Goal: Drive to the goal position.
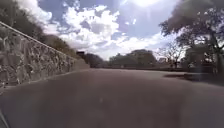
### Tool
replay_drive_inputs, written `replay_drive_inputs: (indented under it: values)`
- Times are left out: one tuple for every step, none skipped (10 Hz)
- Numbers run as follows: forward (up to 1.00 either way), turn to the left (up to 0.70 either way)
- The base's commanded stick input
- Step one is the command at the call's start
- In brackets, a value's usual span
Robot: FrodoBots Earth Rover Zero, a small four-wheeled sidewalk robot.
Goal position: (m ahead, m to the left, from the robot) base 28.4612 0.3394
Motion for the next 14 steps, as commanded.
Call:
replay_drive_inputs:
  values:
    - [0.70, 0.00]
    - [0.70, 0.07]
    - [0.70, 0.24]
    - [0.70, 0.35]
    - [0.69, 0.34]
    - [0.68, 0.32]
    - [0.69, 0.16]
    - [0.70, 0.00]
    - [0.70, 0.00]
    - [0.70, 0.00]
    - [0.70, 0.00]
    - [0.70, 0.00]
    - [0.70, 0.00]
    - [0.70, 0.00]
